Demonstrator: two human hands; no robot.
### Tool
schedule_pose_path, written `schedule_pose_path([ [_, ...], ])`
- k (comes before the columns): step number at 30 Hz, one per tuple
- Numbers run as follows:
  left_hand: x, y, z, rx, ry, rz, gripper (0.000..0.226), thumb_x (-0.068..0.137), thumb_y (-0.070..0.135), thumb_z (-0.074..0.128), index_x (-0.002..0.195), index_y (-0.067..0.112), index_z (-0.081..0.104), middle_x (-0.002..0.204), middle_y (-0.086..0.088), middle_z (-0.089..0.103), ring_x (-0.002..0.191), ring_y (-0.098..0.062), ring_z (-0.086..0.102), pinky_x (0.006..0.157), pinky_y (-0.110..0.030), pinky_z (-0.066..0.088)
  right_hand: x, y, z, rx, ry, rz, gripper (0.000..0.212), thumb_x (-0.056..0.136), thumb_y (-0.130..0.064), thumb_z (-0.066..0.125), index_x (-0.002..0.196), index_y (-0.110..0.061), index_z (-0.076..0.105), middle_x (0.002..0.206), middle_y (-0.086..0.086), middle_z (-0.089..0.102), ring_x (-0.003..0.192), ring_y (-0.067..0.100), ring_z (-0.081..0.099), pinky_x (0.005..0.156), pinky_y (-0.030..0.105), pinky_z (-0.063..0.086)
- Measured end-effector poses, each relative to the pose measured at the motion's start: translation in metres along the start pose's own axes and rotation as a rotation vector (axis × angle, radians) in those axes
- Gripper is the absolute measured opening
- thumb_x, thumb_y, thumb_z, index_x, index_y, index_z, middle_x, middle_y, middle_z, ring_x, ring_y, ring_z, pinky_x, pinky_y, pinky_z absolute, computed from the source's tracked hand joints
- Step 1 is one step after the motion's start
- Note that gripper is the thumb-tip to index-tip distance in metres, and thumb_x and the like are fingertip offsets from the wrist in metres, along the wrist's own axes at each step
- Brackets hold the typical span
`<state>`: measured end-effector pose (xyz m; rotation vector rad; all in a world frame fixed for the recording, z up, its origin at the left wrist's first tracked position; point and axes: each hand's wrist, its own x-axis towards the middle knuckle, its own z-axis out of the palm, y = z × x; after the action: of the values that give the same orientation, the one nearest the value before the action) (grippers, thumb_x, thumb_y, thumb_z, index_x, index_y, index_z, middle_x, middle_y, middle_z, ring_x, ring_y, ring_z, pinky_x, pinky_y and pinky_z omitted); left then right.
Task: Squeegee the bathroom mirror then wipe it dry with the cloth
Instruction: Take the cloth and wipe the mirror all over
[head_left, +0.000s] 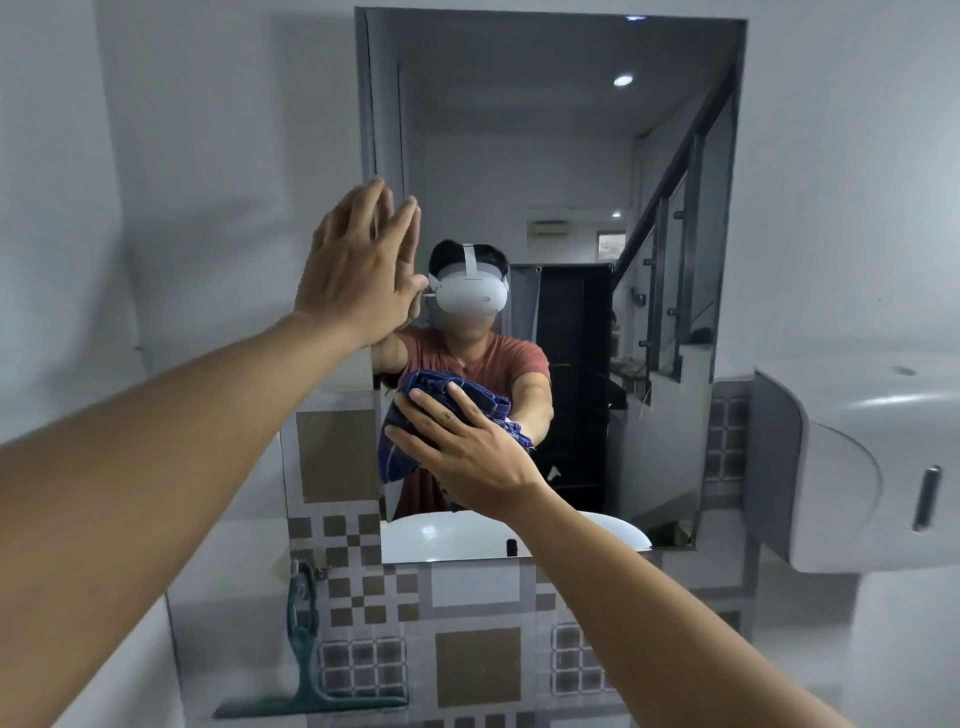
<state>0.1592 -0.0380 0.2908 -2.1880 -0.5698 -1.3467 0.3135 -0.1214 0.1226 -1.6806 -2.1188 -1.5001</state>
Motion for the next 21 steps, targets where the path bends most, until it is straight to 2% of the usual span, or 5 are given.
schedule_pose_path([
  [4,-0.03,0.014,0.016,-0.004,-0.02,0.002,0.074,0.09,0.041,0.065,0.153,0.018,0.034,0.161,-0.02,0.024,0.148,-0.04,0.024,0.118,-0.056,0.03,-0.029,0.011,-0.002,-0.01,0.043,0.151,0.063,0.098,-0.019,0.041,0.158,-0.016,0.021,0.166,0.014,0.016,0.154,0.031,0.007,0.124,0.053,0.003],
  [7,-0.046,0.016,0.024,-0.004,-0.052,0.04,0.074,0.088,0.038,0.069,0.152,0.016,0.038,0.158,-0.022,0.028,0.145,-0.042,0.027,0.117,-0.057,0.031,-0.046,0.026,-0.006,-0.027,0.05,0.254,0.067,0.096,-0.021,0.051,0.157,-0.016,0.023,0.165,0.015,0.018,0.154,0.031,0.009,0.124,0.055,0.007],
  [14,-0.052,0.021,0.028,-0.017,-0.067,0.044,0.075,0.086,0.033,0.072,0.151,0.01,0.04,0.154,-0.026,0.031,0.143,-0.045,0.029,0.116,-0.06,0.031,-0.068,0.058,-0.02,0.034,0.122,0.543,0.056,0.104,-0.029,0.037,0.157,-0.018,0.025,0.165,0.016,0.018,0.154,0.033,0.009,0.122,0.058,0.013],
  [21,-0.055,0.028,0.031,-0.029,-0.055,0.041,0.081,0.084,0.036,0.075,0.151,0.011,0.039,0.154,-0.025,0.031,0.142,-0.045,0.029,0.114,-0.062,0.033,-0.091,0.082,-0.023,0.093,0.138,0.682,0.057,0.103,-0.033,0.029,0.157,-0.016,0.024,0.165,0.017,0.015,0.154,0.033,0.007,0.123,0.057,0.01],
])
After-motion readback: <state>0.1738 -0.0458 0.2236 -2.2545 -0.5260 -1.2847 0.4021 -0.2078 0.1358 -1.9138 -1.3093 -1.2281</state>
